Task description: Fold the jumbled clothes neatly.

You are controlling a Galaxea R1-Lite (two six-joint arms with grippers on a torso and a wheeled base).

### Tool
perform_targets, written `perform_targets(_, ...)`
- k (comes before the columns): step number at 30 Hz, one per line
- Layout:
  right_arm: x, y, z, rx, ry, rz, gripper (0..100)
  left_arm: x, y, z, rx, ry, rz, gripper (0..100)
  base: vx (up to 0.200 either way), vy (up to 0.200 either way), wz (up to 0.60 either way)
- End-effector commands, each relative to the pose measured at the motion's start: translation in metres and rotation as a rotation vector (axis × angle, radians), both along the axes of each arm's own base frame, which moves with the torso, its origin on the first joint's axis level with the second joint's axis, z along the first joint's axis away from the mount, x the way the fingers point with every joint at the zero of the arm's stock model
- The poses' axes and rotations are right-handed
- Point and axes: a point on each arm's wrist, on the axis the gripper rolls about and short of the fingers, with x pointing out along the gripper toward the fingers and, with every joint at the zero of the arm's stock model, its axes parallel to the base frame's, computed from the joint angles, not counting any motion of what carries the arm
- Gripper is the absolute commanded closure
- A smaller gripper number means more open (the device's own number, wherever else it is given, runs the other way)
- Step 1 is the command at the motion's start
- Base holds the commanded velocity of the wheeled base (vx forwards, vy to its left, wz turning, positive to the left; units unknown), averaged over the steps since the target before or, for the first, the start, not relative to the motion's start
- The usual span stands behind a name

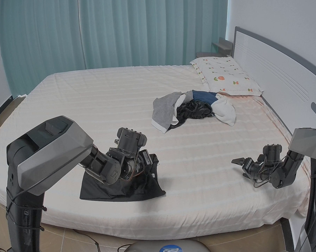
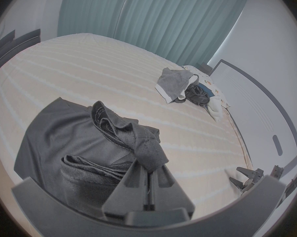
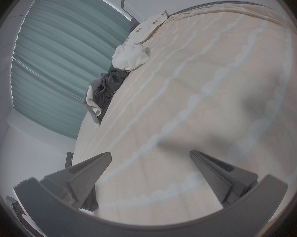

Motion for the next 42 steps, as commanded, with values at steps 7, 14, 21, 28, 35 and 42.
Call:
perform_targets(7, 0.000, 0.002, -0.001, -0.002, 0.003, 0.007, 0, 0.000, -0.007, -0.013, 0.005, 0.016, -0.006, 0, 0.000, 0.000, 0.00)
perform_targets(14, 0.000, 0.002, -0.001, -0.002, 0.003, 0.007, 0, -0.002, 0.003, 0.021, -0.105, -0.016, 0.058, 0, 0.000, 0.000, 0.00)
perform_targets(21, -0.002, 0.002, -0.002, -0.003, 0.010, 0.008, 0, -0.014, 0.045, 0.032, -0.134, 0.015, 0.137, 0, 0.000, 0.000, 0.00)
perform_targets(28, -0.002, 0.002, -0.002, -0.004, 0.010, 0.006, 0, -0.023, 0.094, 0.033, -0.325, 0.120, 0.243, 0, 0.000, 0.000, 0.00)
perform_targets(35, -0.002, 0.002, -0.002, -0.004, 0.010, 0.006, 0, -0.051, 0.128, 0.013, -0.428, 0.166, 0.206, 0, 0.000, 0.000, 0.00)
perform_targets(42, -0.002, 0.002, -0.003, -0.005, 0.011, 0.007, 0, -0.043, 0.153, -0.011, -0.483, 0.138, 0.299, 0, 0.000, 0.000, 0.00)
